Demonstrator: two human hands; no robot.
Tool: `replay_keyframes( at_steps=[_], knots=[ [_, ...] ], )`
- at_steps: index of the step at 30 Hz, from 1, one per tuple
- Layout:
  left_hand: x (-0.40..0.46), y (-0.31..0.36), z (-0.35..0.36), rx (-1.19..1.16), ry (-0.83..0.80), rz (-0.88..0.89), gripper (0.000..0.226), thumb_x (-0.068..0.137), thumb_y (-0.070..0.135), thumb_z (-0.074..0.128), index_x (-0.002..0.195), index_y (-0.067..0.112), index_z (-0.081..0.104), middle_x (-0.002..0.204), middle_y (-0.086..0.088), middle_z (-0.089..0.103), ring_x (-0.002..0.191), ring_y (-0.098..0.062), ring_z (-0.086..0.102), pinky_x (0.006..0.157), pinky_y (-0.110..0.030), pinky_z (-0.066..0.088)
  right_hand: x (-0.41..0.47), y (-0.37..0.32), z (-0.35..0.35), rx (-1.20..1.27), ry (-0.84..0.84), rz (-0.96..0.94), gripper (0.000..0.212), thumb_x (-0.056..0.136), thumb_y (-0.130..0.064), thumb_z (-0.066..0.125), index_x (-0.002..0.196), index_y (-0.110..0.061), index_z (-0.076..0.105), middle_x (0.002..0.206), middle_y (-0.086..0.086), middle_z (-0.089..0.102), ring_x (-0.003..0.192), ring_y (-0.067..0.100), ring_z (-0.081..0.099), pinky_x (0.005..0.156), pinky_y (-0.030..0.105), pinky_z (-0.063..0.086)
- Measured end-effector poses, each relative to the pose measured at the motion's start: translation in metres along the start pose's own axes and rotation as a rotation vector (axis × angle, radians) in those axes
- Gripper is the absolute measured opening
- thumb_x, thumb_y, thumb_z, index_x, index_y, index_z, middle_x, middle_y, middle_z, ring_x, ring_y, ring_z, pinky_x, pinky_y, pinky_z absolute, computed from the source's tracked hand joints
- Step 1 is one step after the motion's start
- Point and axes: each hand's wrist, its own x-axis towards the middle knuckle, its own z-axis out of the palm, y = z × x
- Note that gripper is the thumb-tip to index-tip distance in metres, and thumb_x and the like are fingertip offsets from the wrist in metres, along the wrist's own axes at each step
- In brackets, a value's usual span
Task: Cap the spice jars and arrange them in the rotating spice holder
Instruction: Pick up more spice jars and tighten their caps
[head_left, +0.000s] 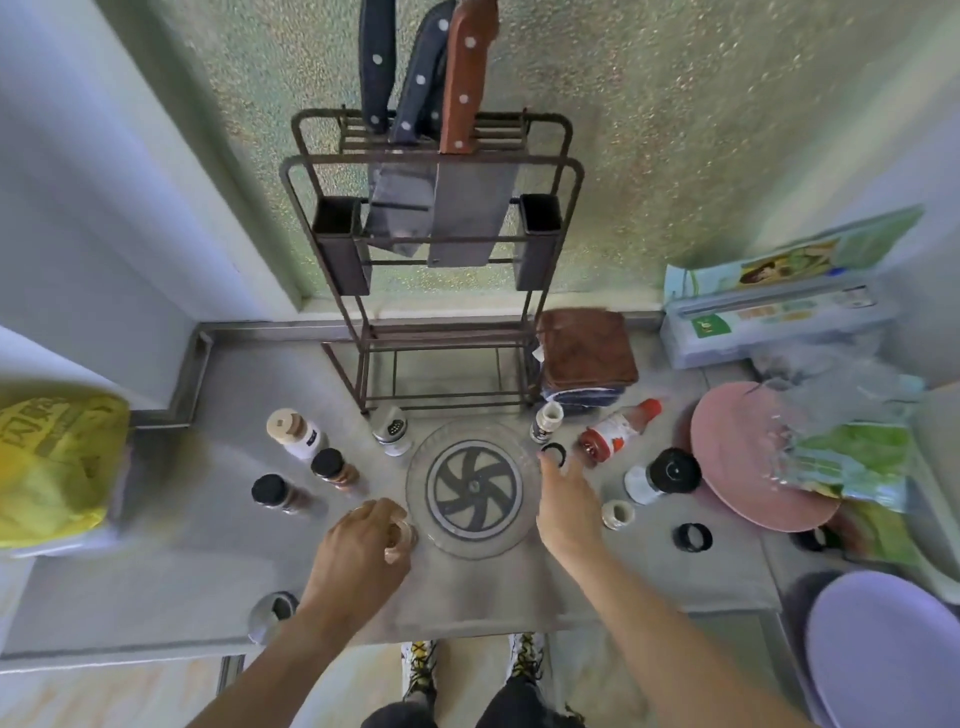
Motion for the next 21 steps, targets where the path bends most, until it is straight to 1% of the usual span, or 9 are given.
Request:
replay_keyframes(
  at_steps=[4, 5, 9, 11, 13, 16, 18, 19, 21],
  knots=[
    [0.008, 0.039, -0.002, -0.147, 0.079, 0.018, 0.026, 0.072, 0.009, 0.085, 0.092, 0.017, 0.070, 0.088, 0.002, 0.071, 0.072, -0.024, 0.067, 0.062, -0.035, 0.055, 0.041, 0.004, 0.005, -0.033, -0.019, -0.008, 0.052, 0.098, -0.005, 0.046, 0.147, -0.016, 0.035, 0.132, 0.021, 0.047, 0.099, 0.033, 0.063, 0.068, 0.035, 0.048],
    [0.011, 0.047, -0.001, -0.178, 0.091, 0.027, 0.026, 0.072, 0.006, 0.084, 0.092, 0.016, 0.071, 0.089, 0.002, 0.070, 0.072, -0.023, 0.066, 0.063, -0.036, 0.056, 0.048, 0.006, 0.008, -0.045, -0.027, -0.010, 0.050, 0.099, -0.006, 0.046, 0.147, -0.015, 0.036, 0.133, 0.021, 0.046, 0.101, 0.033, 0.062, 0.069, 0.034, 0.049],
    [0.017, 0.074, 0.004, -0.249, 0.127, 0.008, 0.030, 0.071, 0.003, 0.081, 0.096, 0.018, 0.073, 0.097, 0.005, 0.069, 0.080, -0.020, 0.067, 0.067, -0.034, 0.057, 0.061, 0.015, 0.019, -0.060, -0.074, -0.019, 0.040, 0.101, -0.007, 0.047, 0.140, -0.011, 0.043, 0.132, 0.019, 0.050, 0.109, 0.033, 0.059, 0.085, 0.037, 0.054],
    [0.016, 0.084, 0.006, -0.290, 0.128, -0.006, 0.033, 0.072, 0.006, 0.081, 0.099, 0.023, 0.074, 0.099, 0.010, 0.066, 0.082, -0.016, 0.066, 0.070, -0.030, 0.056, 0.060, 0.016, 0.018, -0.059, -0.065, -0.008, 0.038, 0.100, -0.005, 0.047, 0.138, -0.009, 0.045, 0.128, 0.020, 0.052, 0.106, 0.032, 0.060, 0.085, 0.036, 0.053],
    [0.014, 0.090, 0.006, -0.338, 0.115, -0.014, 0.035, 0.073, 0.010, 0.080, 0.103, 0.027, 0.073, 0.101, 0.014, 0.062, 0.085, -0.009, 0.064, 0.074, -0.024, 0.052, 0.052, 0.014, 0.010, -0.022, -0.040, 0.022, 0.037, 0.098, -0.004, 0.048, 0.135, -0.009, 0.046, 0.124, 0.020, 0.053, 0.101, 0.032, 0.062, 0.080, 0.035, 0.053],
    [0.011, 0.097, -0.004, -0.402, 0.112, -0.004, 0.039, 0.073, 0.011, 0.081, 0.107, 0.027, 0.073, 0.103, 0.013, 0.063, 0.087, -0.005, 0.063, 0.077, -0.019, 0.052, 0.033, 0.010, -0.016, 0.113, 0.019, 0.004, 0.038, 0.092, -0.009, 0.064, 0.127, -0.015, 0.049, 0.120, 0.014, 0.056, 0.094, 0.026, 0.064, 0.075, 0.031, 0.054],
    [0.009, 0.101, -0.012, -0.435, 0.134, 0.020, 0.042, 0.073, 0.011, 0.083, 0.111, 0.024, 0.070, 0.103, 0.011, 0.068, 0.089, -0.007, 0.067, 0.079, -0.022, 0.055, 0.016, 0.007, -0.038, 0.298, 0.043, -0.110, 0.040, 0.085, -0.020, 0.077, 0.116, -0.021, 0.052, 0.112, 0.003, 0.058, 0.093, 0.017, 0.057, 0.075, 0.026, 0.047],
    [0.007, 0.103, -0.017, -0.447, 0.145, 0.022, 0.044, 0.073, 0.013, 0.083, 0.113, 0.022, 0.068, 0.102, 0.010, 0.070, 0.089, -0.007, 0.068, 0.080, -0.023, 0.056, 0.007, 0.004, -0.050, 0.409, 0.047, -0.179, 0.038, 0.083, -0.027, 0.079, 0.113, -0.024, 0.054, 0.109, -0.002, 0.059, 0.094, 0.014, 0.055, 0.078, 0.024, 0.044],
    [0.004, 0.107, -0.026, -0.469, 0.164, 0.011, 0.045, 0.075, 0.019, 0.085, 0.115, 0.021, 0.065, 0.101, 0.010, 0.073, 0.091, -0.005, 0.069, 0.082, -0.024, 0.057, -0.014, -0.004, -0.078, 0.598, 0.037, -0.305, 0.032, 0.085, -0.042, 0.074, 0.111, -0.031, 0.060, 0.105, -0.013, 0.064, 0.095, 0.005, 0.059, 0.082, 0.021, 0.047]
  ],
)
